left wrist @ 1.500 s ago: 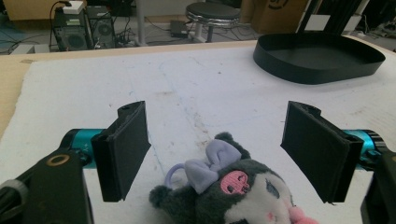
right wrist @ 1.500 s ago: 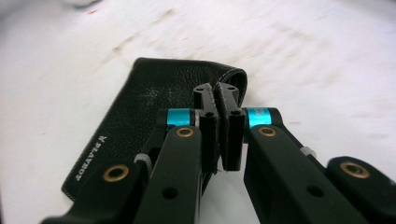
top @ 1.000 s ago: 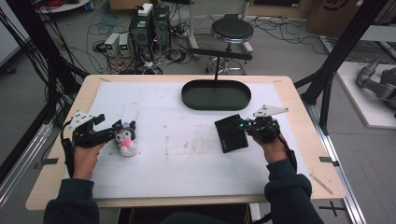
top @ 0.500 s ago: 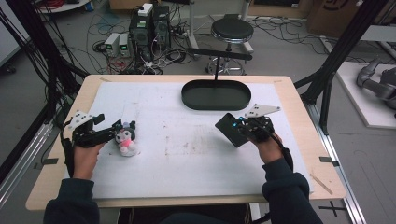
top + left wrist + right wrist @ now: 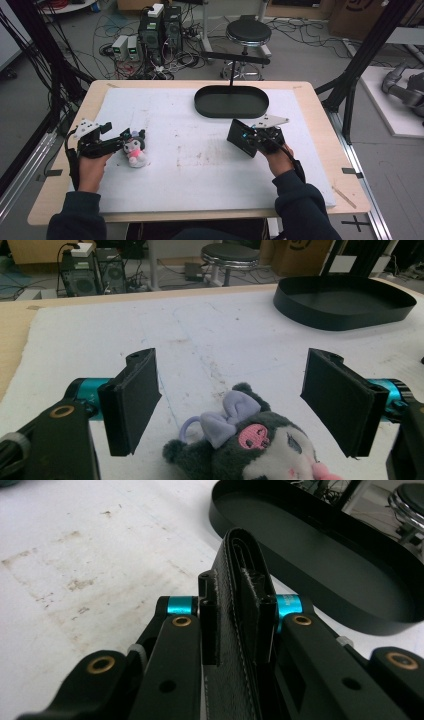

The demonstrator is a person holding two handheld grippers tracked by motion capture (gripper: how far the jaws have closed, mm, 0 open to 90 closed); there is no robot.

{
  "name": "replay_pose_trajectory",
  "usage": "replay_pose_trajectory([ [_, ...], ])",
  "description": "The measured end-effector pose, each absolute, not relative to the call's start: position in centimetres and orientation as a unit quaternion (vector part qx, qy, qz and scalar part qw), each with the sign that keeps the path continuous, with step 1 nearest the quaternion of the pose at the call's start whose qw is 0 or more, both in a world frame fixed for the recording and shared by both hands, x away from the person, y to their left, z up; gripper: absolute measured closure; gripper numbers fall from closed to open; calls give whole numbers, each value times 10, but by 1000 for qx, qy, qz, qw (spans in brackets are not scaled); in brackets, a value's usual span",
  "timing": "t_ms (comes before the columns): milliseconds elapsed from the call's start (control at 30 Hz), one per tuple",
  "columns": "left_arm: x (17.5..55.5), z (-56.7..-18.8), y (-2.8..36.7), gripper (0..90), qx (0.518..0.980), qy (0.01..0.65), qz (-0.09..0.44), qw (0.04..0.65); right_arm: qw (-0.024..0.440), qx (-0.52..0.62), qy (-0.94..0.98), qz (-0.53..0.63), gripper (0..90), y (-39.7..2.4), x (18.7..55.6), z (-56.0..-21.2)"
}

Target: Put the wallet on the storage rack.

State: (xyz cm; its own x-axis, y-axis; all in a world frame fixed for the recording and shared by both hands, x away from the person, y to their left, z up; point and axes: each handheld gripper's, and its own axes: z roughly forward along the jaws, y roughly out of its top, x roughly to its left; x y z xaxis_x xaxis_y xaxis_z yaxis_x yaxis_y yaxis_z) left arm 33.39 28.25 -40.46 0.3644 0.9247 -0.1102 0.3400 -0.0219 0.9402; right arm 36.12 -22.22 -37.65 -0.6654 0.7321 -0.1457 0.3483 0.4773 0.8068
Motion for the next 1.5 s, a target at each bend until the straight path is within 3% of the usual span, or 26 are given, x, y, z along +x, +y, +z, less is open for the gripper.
replay_pose_trajectory([
  [133,334,-404,284,227,652,485,290,505,233,332,826,392,731,-228,361,-377],
  [333,334,-405,284,227,653,485,289,505,236,334,828,383,883,-237,357,-377],
  [567,334,-404,284,227,653,484,290,505,230,327,831,386,887,-232,354,-369],
  [800,334,-404,284,227,653,484,290,505,167,333,831,413,888,-225,352,-366],
  [967,334,-404,284,227,653,484,290,505,147,315,840,417,886,-218,351,-369],
  [1133,334,-404,284,227,653,484,290,505,156,304,849,404,881,-216,350,-372],
  [1200,334,-404,284,227,653,484,290,505,160,289,853,404,813,-217,347,-373],
  [1300,334,-404,284,227,652,484,290,506,177,277,842,427,554,-220,346,-370],
  [1333,334,-404,284,227,652,485,290,506,177,277,842,427,554,-220,346,-370],
  [1367,334,-404,285,227,652,484,290,506,207,272,831,438,412,-222,345,-369],
  [1400,334,-404,285,227,652,484,290,506,227,272,827,437,345,-224,345,-369],
  [1500,334,-405,285,227,653,484,290,506,241,283,820,435,292,-227,348,-371],
])
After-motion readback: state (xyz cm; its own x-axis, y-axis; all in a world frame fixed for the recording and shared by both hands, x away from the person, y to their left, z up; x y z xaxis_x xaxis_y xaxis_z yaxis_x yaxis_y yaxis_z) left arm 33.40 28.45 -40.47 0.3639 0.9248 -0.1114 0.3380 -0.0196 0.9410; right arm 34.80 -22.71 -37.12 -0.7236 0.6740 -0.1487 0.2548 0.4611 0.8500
